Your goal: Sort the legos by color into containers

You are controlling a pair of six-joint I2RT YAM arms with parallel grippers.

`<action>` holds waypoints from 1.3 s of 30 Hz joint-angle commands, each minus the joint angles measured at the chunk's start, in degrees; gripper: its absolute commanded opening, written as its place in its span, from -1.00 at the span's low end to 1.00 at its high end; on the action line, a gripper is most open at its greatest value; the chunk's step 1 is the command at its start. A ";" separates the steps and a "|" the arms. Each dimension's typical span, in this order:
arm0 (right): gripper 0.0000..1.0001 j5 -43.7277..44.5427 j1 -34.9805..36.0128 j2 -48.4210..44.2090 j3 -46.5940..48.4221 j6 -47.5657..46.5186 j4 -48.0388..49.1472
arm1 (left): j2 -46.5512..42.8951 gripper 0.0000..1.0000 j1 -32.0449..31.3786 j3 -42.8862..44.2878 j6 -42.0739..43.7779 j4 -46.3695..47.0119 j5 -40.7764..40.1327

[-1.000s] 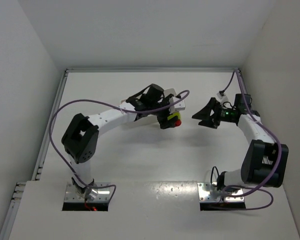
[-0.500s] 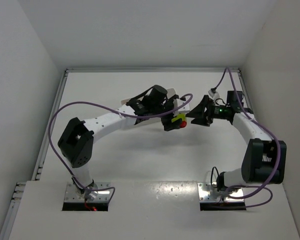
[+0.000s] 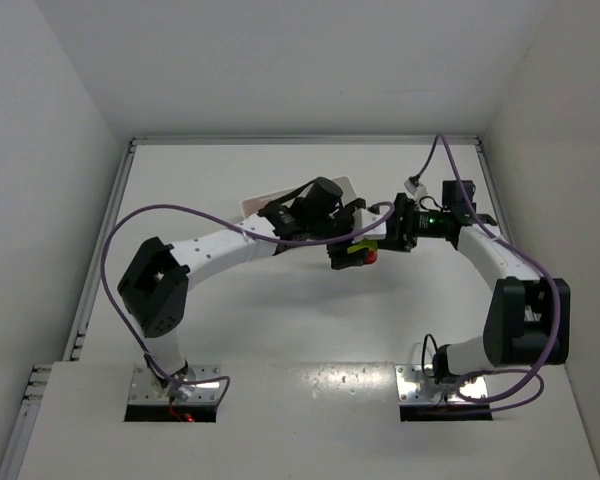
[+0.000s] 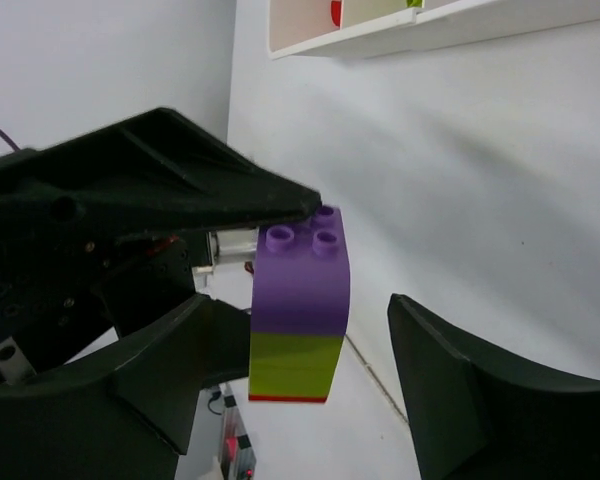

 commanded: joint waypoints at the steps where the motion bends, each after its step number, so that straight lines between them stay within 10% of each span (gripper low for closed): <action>1: 0.41 -0.14 0.72 1.65 2.89 0.70 3.01 | -1.63 -0.23 -1.43 1.16 1.05 1.14 0.26; 15: -0.83 -0.14 2.92 2.71 2.89 -2.99 -0.76 | -1.63 -0.23 -1.44 0.64 2.11 1.14 -2.10; 17: -0.99 -0.14 3.45 2.18 2.28 -3.60 -0.77 | -2.15 0.06 -1.44 0.11 2.11 1.93 -3.07; 22: -1.00 -1.19 2.92 0.43 1.05 -3.61 0.38 | -7.32 1.00 -1.44 -6.11 -2.97 7.81 -5.54; 32: -1.00 -0.67 1.87 -1.94 1.57 0.51 6.86 | -27.02 1.00 1.63 -23.09 -29.14 25.05 -15.82; 39: -1.00 8.46 3.70 -5.99 -1.96 23.63 38.16 | -29.75 1.00 13.14 -25.81 -51.58 25.49 -0.35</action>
